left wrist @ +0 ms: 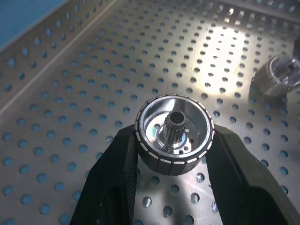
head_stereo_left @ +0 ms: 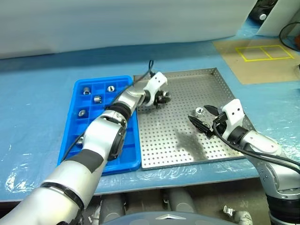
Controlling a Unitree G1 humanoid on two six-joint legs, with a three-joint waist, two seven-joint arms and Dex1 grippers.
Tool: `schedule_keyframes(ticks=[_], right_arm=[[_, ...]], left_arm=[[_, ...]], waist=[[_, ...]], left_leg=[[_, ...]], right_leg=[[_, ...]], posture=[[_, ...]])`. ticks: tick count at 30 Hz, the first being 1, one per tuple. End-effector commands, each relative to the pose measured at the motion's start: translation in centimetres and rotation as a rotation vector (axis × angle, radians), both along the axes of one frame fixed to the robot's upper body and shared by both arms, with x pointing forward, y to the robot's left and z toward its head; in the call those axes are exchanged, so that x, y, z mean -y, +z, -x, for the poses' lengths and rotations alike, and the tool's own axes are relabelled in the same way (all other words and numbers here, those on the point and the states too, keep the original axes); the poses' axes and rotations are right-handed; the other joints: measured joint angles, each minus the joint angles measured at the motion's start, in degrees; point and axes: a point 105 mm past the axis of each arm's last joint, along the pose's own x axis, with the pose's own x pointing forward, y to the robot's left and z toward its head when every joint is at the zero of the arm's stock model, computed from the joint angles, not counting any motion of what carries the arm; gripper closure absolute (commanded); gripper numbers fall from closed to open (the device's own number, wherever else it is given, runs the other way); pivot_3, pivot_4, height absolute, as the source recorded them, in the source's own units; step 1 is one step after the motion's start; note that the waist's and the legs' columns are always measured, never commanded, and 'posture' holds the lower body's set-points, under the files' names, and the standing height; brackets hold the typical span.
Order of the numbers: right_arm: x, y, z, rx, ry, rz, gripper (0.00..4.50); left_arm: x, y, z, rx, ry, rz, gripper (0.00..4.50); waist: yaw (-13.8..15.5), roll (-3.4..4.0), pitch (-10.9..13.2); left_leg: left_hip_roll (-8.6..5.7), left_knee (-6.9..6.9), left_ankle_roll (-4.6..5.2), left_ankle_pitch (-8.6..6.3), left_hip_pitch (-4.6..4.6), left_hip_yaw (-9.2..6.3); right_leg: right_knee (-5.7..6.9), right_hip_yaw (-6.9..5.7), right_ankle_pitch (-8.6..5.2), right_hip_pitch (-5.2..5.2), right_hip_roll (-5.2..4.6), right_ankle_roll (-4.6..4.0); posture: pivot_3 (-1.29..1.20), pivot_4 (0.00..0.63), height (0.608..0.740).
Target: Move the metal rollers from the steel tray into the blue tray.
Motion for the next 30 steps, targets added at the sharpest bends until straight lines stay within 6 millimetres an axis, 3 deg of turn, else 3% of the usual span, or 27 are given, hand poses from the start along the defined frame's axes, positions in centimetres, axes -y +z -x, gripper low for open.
schedule_keyframes(ticks=[1,7,11,16,22,30], right_arm=[[-0.6,0.7,-0.7,0.043,0.049,0.012,0.46],[-1.9,0.8,-2.2,0.046,0.125,-0.002,0.46],[-3.7,1.3,-3.3,0.052,0.225,-0.017,0.46],[-5.5,1.5,-4.1,0.046,0.328,-0.024,0.46],[-7.7,1.5,-5.1,0.035,0.449,-0.024,0.46],[-9.1,1.1,-6.0,0.029,0.521,-0.015,0.46]], left_arm=[[-1.5,5.4,-0.8,0.126,-0.036,0.074,2.77],[-6.0,7.7,-0.6,0.133,-0.09,0.093,2.77],[-12.0,8.1,-0.3,0.1,-0.045,0.099,2.77],[-16.5,8.1,0.8,0.053,-0.024,0.103,2.77],[-21.2,5.4,5.4,-0.008,-0.062,0.022,2.77],[-22.2,1.0,12.9,-0.147,-0.077,-0.032,2.77]], waist=[[0.06,0.0,0.0],[1.77,0.03,0.02],[3.18,0.04,0.05],[6.55,0.07,0.07],[9.53,0.07,0.07],[12.55,0.04,0.1]], left_leg=[[0.01,-0.01,0.0,0.0,0.0,0.01],[0.08,-0.05,-0.03,0.02,0.07,0.01],[0.13,-0.06,-0.08,0.05,0.13,0.05],[0.2,-0.14,-0.15,0.08,0.14,0.05],[0.29,-0.17,-0.2,0.1,0.13,0.13],[0.55,-0.33,-1.01,0.35,0.21,0.1]], right_leg=[[0.03,0.0,0.0,-0.03,0.0,0.0],[0.11,0.0,-0.01,-0.03,0.04,-0.01],[0.19,0.04,0.0,-0.05,0.06,-0.02],[0.25,-0.01,0.0,-0.06,0.07,-0.04],[0.49,-0.04,-0.06,-0.19,0.05,-0.14],[1.05,-0.25,-0.2,-0.37,0.11,-0.37]], posture=[[-0.45,0.15,0.74],[-0.36,0.15,0.74],[-0.25,0.15,0.74],[-0.12,0.15,0.74],[-0.01,0.15,0.74],[0.07,0.15,0.74]])
